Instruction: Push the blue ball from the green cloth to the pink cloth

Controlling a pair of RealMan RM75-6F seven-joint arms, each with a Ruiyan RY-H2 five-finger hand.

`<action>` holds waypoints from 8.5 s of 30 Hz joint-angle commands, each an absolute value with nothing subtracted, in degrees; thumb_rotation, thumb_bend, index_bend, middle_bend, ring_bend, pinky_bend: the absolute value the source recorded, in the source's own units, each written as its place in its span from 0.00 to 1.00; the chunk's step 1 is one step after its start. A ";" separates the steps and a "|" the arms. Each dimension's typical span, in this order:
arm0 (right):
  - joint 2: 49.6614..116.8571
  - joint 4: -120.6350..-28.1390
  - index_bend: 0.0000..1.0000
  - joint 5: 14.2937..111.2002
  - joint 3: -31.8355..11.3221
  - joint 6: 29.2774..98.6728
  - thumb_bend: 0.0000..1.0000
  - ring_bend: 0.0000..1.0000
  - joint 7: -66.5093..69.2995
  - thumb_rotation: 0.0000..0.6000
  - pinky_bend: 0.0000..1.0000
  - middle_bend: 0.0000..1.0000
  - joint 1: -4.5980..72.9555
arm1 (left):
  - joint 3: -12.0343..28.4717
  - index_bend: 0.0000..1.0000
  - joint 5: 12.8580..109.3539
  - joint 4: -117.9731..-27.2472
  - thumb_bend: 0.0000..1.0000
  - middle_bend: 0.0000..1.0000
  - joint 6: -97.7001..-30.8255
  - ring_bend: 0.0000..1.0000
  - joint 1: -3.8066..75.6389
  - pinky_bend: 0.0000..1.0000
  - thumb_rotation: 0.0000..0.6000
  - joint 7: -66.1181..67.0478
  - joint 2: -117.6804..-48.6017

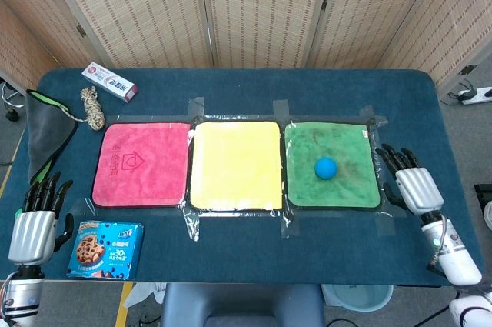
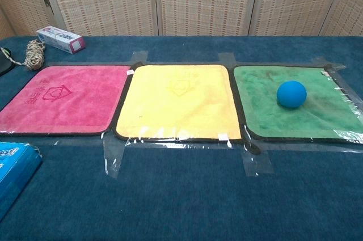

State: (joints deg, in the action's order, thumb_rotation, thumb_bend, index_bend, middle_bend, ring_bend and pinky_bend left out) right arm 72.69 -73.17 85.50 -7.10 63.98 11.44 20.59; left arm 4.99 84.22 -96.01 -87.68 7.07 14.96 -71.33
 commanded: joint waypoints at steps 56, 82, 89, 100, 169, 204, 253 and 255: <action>102.34 -37.59 0.00 83.28 -8.84 53.49 0.27 0.00 18.56 1.00 0.00 0.00 42.80 | 4.84 0.14 83.65 -96.98 0.63 0.03 -89.14 0.03 5.13 0.00 1.00 14.42 -69.72; 89.88 -61.05 0.00 86.60 -1.74 58.73 0.25 0.00 13.00 1.00 0.00 0.00 36.58 | 4.63 0.14 84.19 -97.42 0.63 0.03 -89.84 0.03 4.37 0.00 1.00 13.40 -68.68; 93.17 -58.88 0.00 86.56 -2.48 57.69 0.23 0.00 10.73 1.00 0.00 0.00 37.76 | 4.42 0.14 84.60 -97.71 0.63 0.03 -89.92 0.03 4.26 0.00 1.00 13.49 -68.67; 101.26 -48.29 0.00 87.63 -4.59 56.39 0.23 0.00 8.94 1.00 0.00 0.00 42.60 | 4.28 0.14 84.32 -97.52 0.63 0.03 -90.46 0.03 3.46 0.00 1.00 12.29 -68.19; 118.73 -30.43 0.00 82.44 -13.84 50.87 0.23 0.00 3.64 1.00 0.00 0.00 62.24 | 3.94 0.14 85.38 -98.30 0.63 0.03 -91.43 0.03 2.11 0.00 1.00 12.28 -66.60; 65.72 -86.03 0.00 83.44 -0.80 78.62 0.22 0.02 -3.62 1.00 0.00 0.00 25.11 | 7.09 0.13 98.87 -96.47 0.67 0.03 -68.22 0.03 25.92 0.00 1.00 5.61 -65.61; 66.18 -84.36 0.00 86.36 -2.68 82.75 0.22 0.03 4.22 1.00 0.00 0.00 13.56 | 9.51 0.22 72.29 -74.62 0.67 0.15 -26.74 0.10 65.72 0.00 0.00 12.87 -87.09; 66.24 -84.26 0.00 86.40 -2.83 82.77 0.22 0.02 4.25 1.00 0.00 0.00 13.48 | 9.26 0.22 71.41 -73.96 0.67 0.16 -26.63 0.11 66.20 0.00 0.00 13.52 -87.71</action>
State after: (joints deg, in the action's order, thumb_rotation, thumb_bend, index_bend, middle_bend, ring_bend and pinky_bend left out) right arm 66.23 -84.28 86.40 -2.83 82.77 4.25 13.48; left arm 9.52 71.86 -74.28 -26.80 65.84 13.19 -87.31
